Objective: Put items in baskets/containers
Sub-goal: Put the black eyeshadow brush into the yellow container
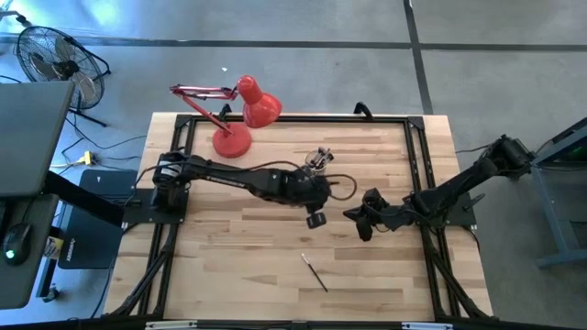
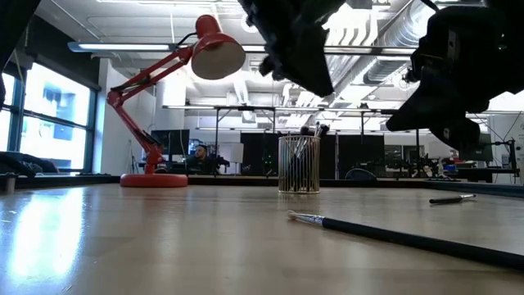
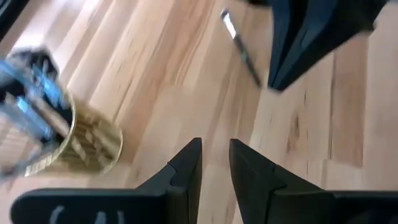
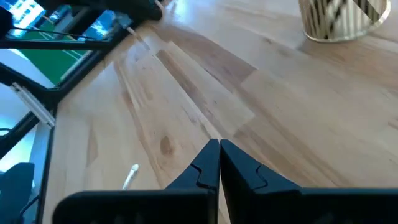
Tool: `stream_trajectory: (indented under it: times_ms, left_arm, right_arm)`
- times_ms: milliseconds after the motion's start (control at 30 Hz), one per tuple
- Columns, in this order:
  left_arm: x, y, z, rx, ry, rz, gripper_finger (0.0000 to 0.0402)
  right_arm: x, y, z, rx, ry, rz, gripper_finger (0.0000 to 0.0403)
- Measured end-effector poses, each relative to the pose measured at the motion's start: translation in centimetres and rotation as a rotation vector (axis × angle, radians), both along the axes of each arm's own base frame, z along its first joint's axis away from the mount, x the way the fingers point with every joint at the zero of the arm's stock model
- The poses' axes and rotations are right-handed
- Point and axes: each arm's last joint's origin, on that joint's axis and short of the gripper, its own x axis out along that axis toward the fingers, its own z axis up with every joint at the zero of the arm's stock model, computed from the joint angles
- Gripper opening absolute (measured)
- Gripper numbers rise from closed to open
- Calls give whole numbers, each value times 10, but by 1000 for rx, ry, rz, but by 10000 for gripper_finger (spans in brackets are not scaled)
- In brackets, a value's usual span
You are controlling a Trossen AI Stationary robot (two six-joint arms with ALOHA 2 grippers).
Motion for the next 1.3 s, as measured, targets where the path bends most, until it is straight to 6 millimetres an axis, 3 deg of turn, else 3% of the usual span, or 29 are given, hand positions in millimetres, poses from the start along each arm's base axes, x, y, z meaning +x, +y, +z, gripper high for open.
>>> stream_trajectory:
  times_ms: [267, 467, 533, 600, 700, 767, 967, 1100, 1300]
  left_arm:
    - [-18, -19, -12, 73, 198, -11, 63]
    - [-32, -27, -53, 68, 288, -85, 8]
    - [-49, -27, -55, 63, 311, -95, 4]
    - [-56, -27, -54, 39, 249, -84, 7]
    - [-90, -25, -58, 25, 294, -83, 4]
    - [-101, -23, -54, 13, 200, -82, 2]
    - [-166, -9, -49, 26, 177, -60, 1]
    - [-199, -2, -47, 45, 155, -43, 1]
    - [-223, 3, -50, 55, 110, -53, 1]
  right_arm:
    - [1, -1, 3, 49, -54, -85, 2]
    - [11, 0, 19, 35, -25, -130, 1]
    - [16, -2, 27, 28, 20, -163, 1]
    - [20, -5, 38, 46, 85, -212, 1]
    - [24, -11, 51, 95, 227, -311, 1]
    - [27, -13, 61, 122, 335, -359, 0]
    - [46, -14, 81, 146, 686, -527, 0]
    - [63, -6, 78, 154, 908, -644, 0]
    - [77, -1, 60, 230, 1076, -860, 1]
